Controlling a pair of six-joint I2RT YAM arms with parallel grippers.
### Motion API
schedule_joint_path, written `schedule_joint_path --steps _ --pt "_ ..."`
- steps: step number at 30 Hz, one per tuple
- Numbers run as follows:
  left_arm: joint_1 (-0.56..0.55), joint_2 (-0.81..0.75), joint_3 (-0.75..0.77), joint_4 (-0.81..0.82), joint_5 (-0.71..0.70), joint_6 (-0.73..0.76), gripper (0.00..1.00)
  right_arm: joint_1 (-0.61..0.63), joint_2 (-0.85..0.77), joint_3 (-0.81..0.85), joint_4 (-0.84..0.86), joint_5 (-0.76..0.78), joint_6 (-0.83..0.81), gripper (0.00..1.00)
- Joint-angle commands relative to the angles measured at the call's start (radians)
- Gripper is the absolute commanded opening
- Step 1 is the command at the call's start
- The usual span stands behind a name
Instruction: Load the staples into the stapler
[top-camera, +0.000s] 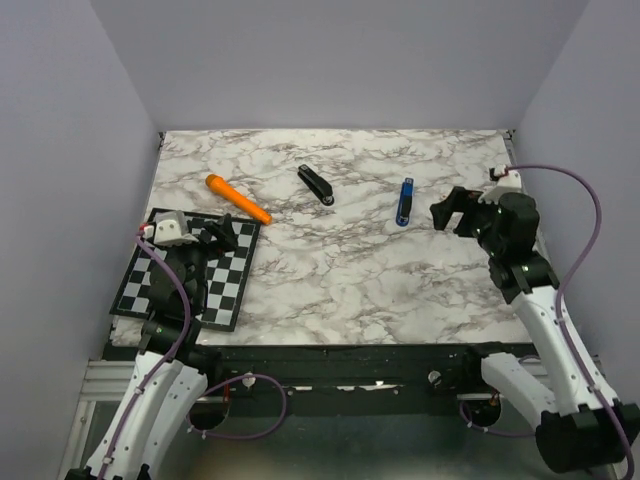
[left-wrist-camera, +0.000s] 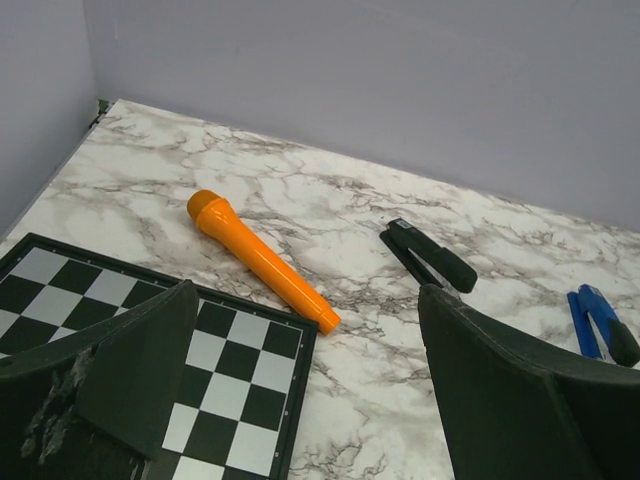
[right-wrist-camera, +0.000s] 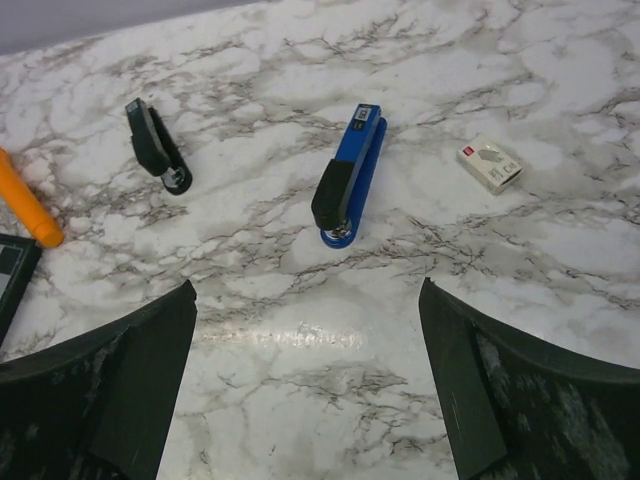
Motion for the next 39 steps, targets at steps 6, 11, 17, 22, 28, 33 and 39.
schedule_joint_path --steps 6,11,17,22,28,33,39 --pt "-0.004 -0.071 -0.052 -0.092 0.028 0.081 0.99 -0.053 0.501 0.379 -0.220 0.187 0.031 1.00" --pt "-0.004 -0.077 -0.079 -0.071 0.035 0.098 0.99 -0.085 0.806 0.591 -0.346 0.204 -0.010 1.00" --pt "-0.004 -0.054 -0.088 -0.040 0.040 0.122 0.99 -0.122 1.064 0.830 -0.473 0.167 -0.126 1.00" --pt "-0.004 -0.040 -0.086 -0.041 0.026 0.133 0.99 -0.125 1.241 0.965 -0.534 0.091 -0.240 0.99" --pt "-0.004 -0.019 -0.085 -0.041 0.028 0.136 0.99 -0.125 1.392 1.081 -0.567 0.083 -0.315 0.94" --pt "-0.004 -0.009 -0.085 -0.040 0.037 0.135 0.99 -0.148 1.466 1.151 -0.593 0.045 -0.338 0.91" --pt "-0.004 -0.006 -0.083 -0.040 0.043 0.138 0.99 -0.156 1.526 1.177 -0.608 0.027 -0.351 0.90"
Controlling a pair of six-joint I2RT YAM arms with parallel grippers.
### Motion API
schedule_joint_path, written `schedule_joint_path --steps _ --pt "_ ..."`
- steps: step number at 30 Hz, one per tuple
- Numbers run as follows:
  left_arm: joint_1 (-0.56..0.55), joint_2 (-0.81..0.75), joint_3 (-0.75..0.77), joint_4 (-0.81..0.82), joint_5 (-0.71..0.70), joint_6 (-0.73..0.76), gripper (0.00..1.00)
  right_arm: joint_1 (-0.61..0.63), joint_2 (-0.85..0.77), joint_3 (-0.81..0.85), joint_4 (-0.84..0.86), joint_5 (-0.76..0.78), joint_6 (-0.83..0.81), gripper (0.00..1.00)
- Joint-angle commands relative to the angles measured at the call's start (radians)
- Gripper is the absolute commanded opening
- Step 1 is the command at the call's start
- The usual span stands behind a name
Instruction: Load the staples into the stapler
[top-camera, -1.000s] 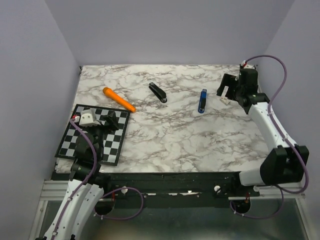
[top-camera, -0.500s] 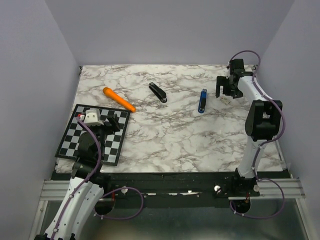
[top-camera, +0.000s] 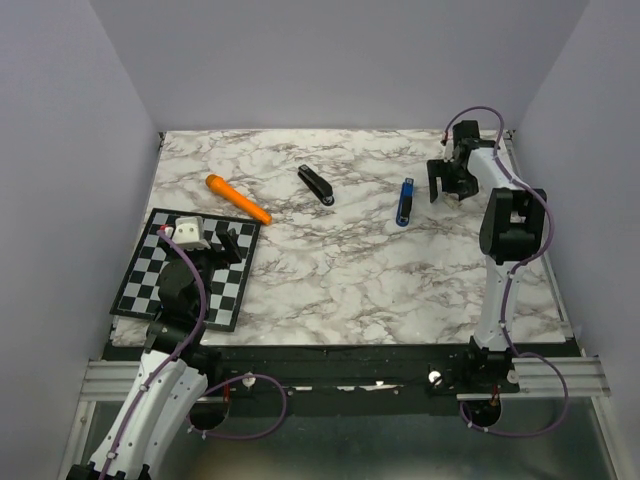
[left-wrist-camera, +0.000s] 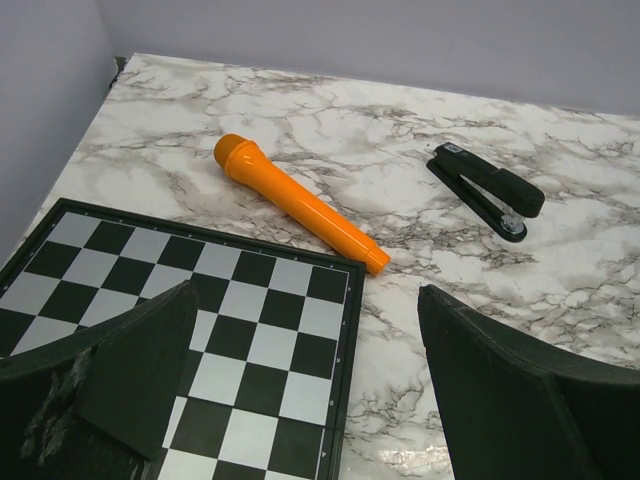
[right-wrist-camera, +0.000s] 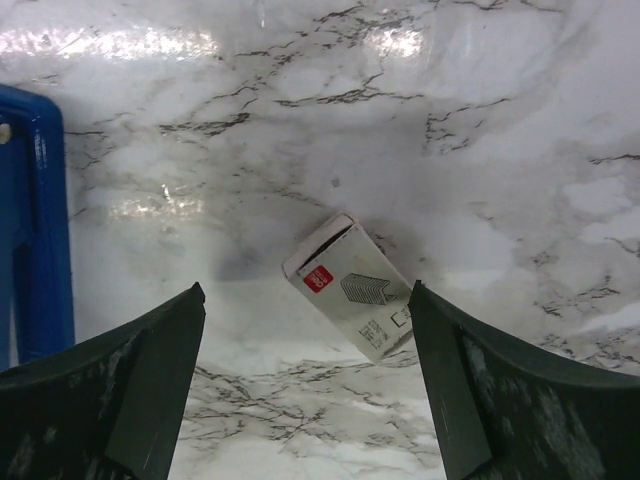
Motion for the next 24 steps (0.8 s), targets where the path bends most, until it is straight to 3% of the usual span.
schedule_joint_path --steps 1,14,23,24 --pt "-0.004 0.003 -0.003 0.018 0.027 0.012 0.99 -0.016 0.050 0.043 -0.050 -0.039 -0.027 0.90" --pt "-0.004 0.000 -0.003 0.020 0.049 0.006 0.99 -0.020 0.055 0.046 -0.076 -0.053 -0.021 0.78" --pt "-0.004 -0.014 -0.003 0.020 0.058 0.000 0.99 -0.019 -0.023 -0.022 -0.065 0.036 -0.023 0.59" --pt "-0.004 -0.014 -0.003 0.020 0.058 -0.002 0.99 -0.017 -0.037 -0.042 -0.047 0.054 -0.021 0.53"
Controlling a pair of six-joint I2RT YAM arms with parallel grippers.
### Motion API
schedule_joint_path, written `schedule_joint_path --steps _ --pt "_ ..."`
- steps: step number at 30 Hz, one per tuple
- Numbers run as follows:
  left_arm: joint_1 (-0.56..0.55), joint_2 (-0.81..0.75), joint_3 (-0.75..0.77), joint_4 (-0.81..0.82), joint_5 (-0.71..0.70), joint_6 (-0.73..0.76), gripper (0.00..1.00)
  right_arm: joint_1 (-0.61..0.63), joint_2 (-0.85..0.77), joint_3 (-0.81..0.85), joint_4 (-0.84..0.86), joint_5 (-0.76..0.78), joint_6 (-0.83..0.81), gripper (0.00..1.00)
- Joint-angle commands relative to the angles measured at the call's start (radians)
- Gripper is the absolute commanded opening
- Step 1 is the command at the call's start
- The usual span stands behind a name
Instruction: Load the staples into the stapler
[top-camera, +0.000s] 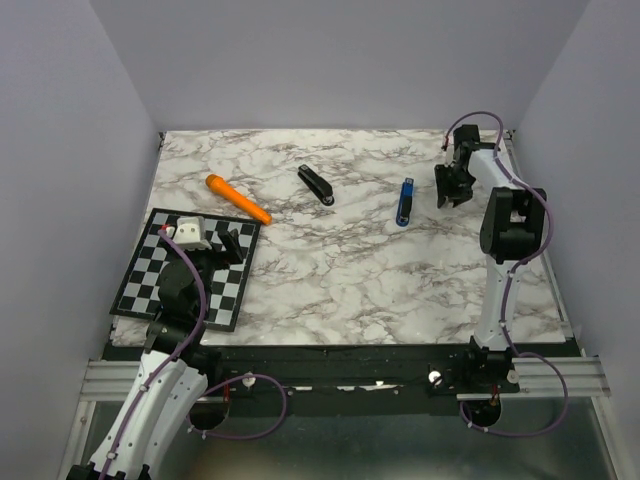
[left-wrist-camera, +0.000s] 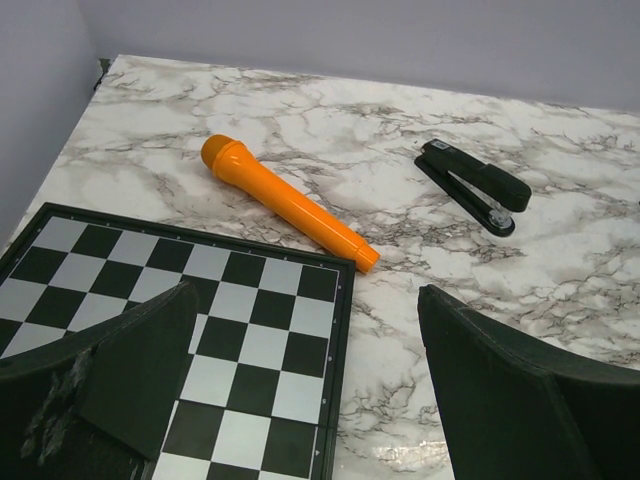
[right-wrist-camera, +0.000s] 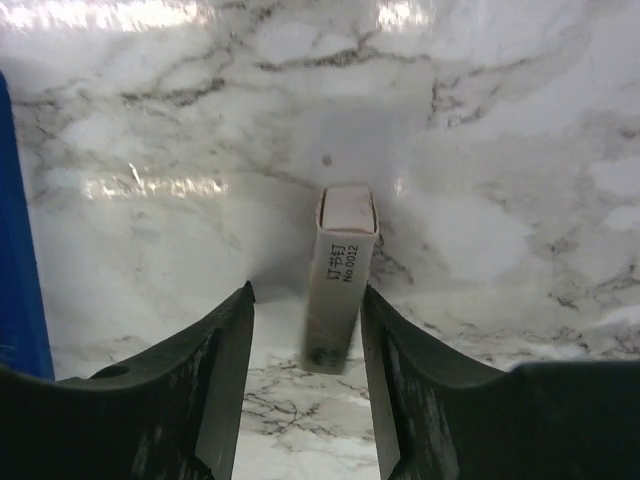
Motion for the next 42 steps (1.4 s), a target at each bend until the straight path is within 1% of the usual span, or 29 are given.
schedule_joint_path --steps 1,3,5,6,14,17,18,21,25,29,31,38,40,42 --pt "-0.004 -0.019 -0.003 0.020 0.029 -0.003 0.99 -0.003 -0.104 -0.081 -0.003 0.081 -0.003 0.52" --pt "-0.004 -0.025 -0.005 0.018 0.034 -0.005 0.99 0.003 -0.134 -0.146 0.033 0.123 -0.002 0.48" --pt "-0.004 -0.029 -0.005 0.020 0.038 -0.008 0.99 0.008 -0.180 -0.213 0.064 0.154 -0.003 0.42" --pt "-0.004 -0.032 -0.005 0.020 0.041 -0.008 0.99 0.009 -0.191 -0.230 0.092 0.179 -0.002 0.35" --pt "-0.004 -0.057 -0.003 0.020 0.063 -0.017 0.99 0.025 -0.283 -0.339 0.143 0.211 0.006 0.34" --pt "-0.004 -0.068 -0.002 0.018 0.066 -0.020 0.99 0.026 -0.314 -0.384 0.187 0.173 0.000 0.44" --pt "-0.004 -0.069 -0.002 0.017 0.067 -0.020 0.99 0.026 -0.314 -0.381 0.190 0.161 0.004 0.54" --pt "-0.004 -0.078 0.000 0.007 0.068 -0.020 0.99 0.026 -0.299 -0.329 0.190 0.151 0.018 0.66" --pt "-0.004 -0.082 0.001 0.003 0.069 -0.023 0.99 0.026 -0.227 -0.251 0.181 0.139 0.021 0.67" --pt "-0.004 -0.082 0.001 -0.002 0.064 -0.020 0.99 0.026 -0.156 -0.168 0.152 0.145 0.015 0.63" --pt "-0.004 -0.082 0.001 -0.003 0.060 -0.018 0.99 0.025 -0.136 -0.140 0.143 0.128 0.003 0.58" --pt "-0.004 -0.066 -0.003 0.012 0.058 -0.017 0.99 0.025 -0.105 -0.132 0.141 0.059 -0.034 0.50" --pt "-0.004 -0.063 -0.003 0.015 0.060 -0.015 0.99 0.026 -0.102 -0.138 0.141 0.050 -0.040 0.43" --pt "-0.004 -0.056 -0.003 0.015 0.060 -0.015 0.99 0.026 -0.104 -0.149 0.140 0.061 -0.045 0.39"
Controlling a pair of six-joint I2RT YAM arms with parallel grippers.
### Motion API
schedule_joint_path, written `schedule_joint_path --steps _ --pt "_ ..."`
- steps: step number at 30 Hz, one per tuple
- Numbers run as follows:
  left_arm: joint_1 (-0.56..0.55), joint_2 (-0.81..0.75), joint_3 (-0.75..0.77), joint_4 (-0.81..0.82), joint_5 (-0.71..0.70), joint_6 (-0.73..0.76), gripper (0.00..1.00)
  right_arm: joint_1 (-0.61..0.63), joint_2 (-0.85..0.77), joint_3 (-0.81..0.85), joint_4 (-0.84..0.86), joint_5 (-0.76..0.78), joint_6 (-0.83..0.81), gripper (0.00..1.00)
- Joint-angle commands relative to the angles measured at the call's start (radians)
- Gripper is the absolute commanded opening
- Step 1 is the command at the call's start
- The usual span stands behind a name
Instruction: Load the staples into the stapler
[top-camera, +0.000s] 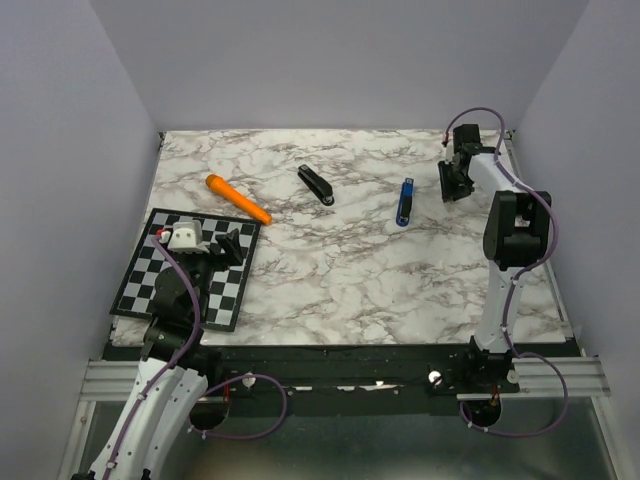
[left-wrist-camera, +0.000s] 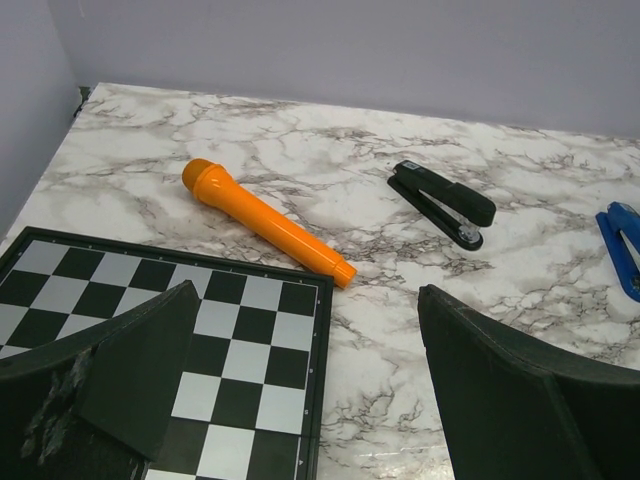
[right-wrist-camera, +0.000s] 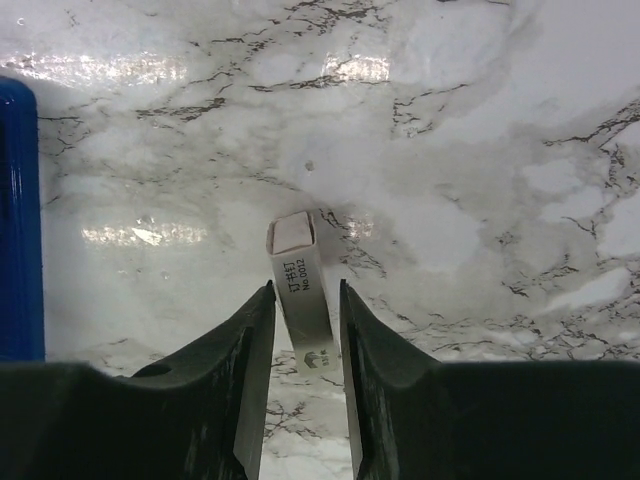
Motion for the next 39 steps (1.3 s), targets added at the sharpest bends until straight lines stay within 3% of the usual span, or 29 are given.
schedule_joint_path --steps 1,12,17,24,31,39 --pt "-0.004 0.011 -0.002 0.017 0.017 0.003 0.99 0.026 0.007 0.002 -0.015 -0.023 -0.028 0.35" --pt "-0.004 0.003 -0.007 0.020 0.022 0.000 0.99 0.115 -0.189 -0.262 0.037 0.195 -0.008 0.25" --pt "-0.004 -0.005 -0.010 0.020 0.025 -0.004 0.99 0.194 -0.335 -0.490 0.061 0.262 0.067 0.22" --pt "-0.004 -0.006 -0.011 0.048 0.031 -0.009 0.99 0.485 -0.493 -0.690 0.060 0.431 0.202 0.22" --pt "-0.004 -0.013 -0.007 0.037 0.030 -0.012 0.99 0.788 -0.395 -0.649 0.041 0.733 0.290 0.23" --pt "-0.004 -0.028 -0.003 0.026 0.018 -0.012 0.99 1.042 -0.160 -0.471 -0.055 0.850 0.347 0.26"
